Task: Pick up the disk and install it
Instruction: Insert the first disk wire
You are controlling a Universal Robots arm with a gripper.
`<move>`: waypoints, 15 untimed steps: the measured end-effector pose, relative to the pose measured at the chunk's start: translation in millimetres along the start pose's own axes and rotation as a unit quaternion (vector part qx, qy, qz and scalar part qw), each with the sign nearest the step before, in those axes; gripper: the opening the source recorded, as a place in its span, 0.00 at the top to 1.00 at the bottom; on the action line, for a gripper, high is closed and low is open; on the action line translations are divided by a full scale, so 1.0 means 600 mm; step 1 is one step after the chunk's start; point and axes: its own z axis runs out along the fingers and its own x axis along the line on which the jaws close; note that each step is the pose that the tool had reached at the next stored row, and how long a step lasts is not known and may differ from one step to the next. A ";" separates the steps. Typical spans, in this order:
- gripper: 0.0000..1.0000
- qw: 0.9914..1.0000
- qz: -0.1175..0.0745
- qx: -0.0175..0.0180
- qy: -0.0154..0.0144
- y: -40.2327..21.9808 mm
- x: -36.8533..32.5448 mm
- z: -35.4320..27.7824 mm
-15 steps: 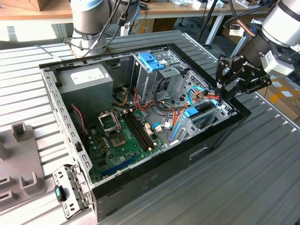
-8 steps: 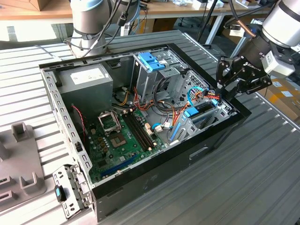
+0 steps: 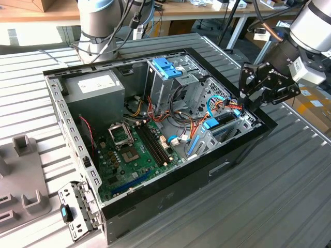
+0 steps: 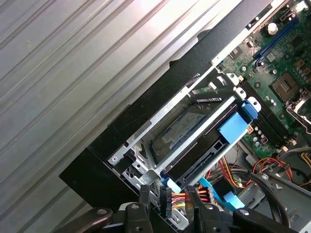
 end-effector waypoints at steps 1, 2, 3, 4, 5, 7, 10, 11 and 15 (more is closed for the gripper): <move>0.58 1.000 0.000 0.000 0.000 0.000 0.000 0.000; 0.58 1.000 0.000 0.000 0.000 0.001 0.000 0.000; 0.58 1.000 0.000 0.000 0.000 0.001 0.001 0.000; 0.58 1.000 0.000 0.000 0.000 0.001 0.001 0.000; 0.58 1.000 0.000 0.000 0.000 0.001 0.001 0.000; 0.58 1.000 0.000 0.000 0.000 0.002 0.002 0.001; 0.58 1.000 0.000 0.000 0.000 0.002 0.002 0.002; 0.58 1.000 0.000 0.000 0.000 0.002 0.002 0.002; 0.58 1.000 0.000 0.000 0.000 0.002 0.002 0.002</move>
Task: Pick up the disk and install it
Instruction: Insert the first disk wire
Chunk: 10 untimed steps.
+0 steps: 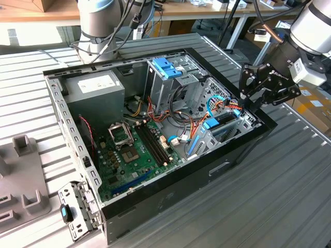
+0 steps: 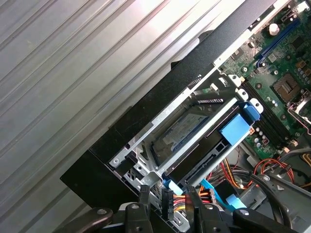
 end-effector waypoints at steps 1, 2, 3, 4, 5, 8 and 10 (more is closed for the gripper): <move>0.58 1.000 0.000 0.000 0.000 0.000 0.000 0.000; 0.58 1.000 0.000 0.000 0.000 0.000 0.000 0.001; 0.58 1.000 0.000 0.000 0.000 0.000 0.000 0.002; 0.58 1.000 0.002 0.000 0.000 -0.001 0.001 0.003; 0.58 1.000 0.003 0.000 0.000 -0.002 0.001 0.003; 0.58 1.000 0.004 0.000 0.000 -0.002 0.002 0.004; 0.58 1.000 0.005 0.001 0.000 -0.002 0.002 0.004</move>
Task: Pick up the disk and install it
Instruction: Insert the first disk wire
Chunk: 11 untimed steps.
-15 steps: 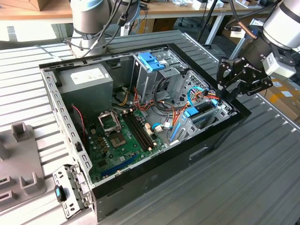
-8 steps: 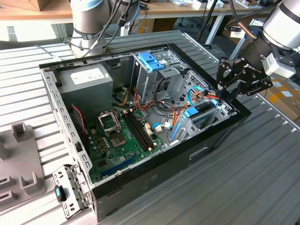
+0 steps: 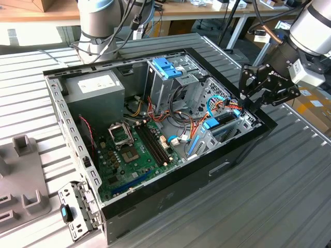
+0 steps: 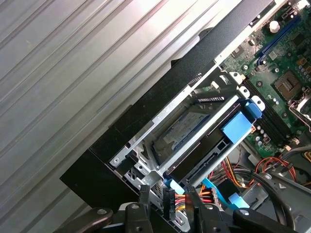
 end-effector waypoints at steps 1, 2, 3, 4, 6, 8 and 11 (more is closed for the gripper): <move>0.58 1.000 0.001 0.000 0.000 0.000 0.000 0.000; 0.58 1.000 0.001 0.000 0.000 0.000 0.000 0.000; 0.58 1.000 0.002 0.000 0.000 0.000 0.000 0.001; 0.58 1.000 0.002 0.000 0.000 0.000 0.000 0.001; 0.58 1.000 0.003 0.000 0.000 0.000 0.000 0.001; 0.58 1.000 0.003 0.000 0.000 0.000 0.000 0.001; 0.58 1.000 0.004 0.000 0.000 0.000 0.001 0.002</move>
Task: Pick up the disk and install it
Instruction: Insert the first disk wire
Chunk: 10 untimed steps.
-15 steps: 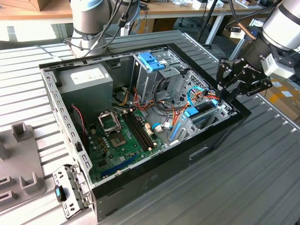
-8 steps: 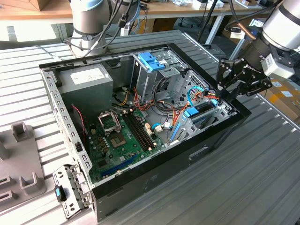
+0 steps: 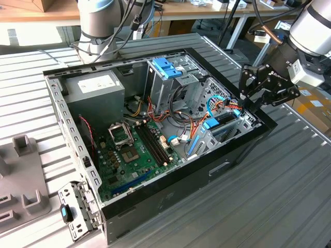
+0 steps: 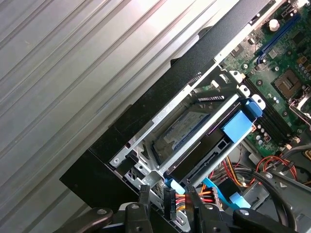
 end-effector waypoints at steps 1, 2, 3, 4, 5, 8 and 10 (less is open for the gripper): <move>0.58 1.000 0.000 0.000 0.000 0.000 0.000 0.000; 0.58 1.000 0.001 0.000 0.000 0.000 0.000 0.000; 0.58 1.000 0.001 0.000 0.000 0.000 0.000 0.001; 0.58 1.000 0.001 0.000 0.000 0.000 0.000 0.001; 0.58 1.000 0.001 0.000 0.000 0.000 0.000 0.001; 0.58 1.000 0.002 0.000 0.000 0.000 0.000 0.002; 0.58 1.000 0.002 0.000 0.000 0.000 0.000 0.002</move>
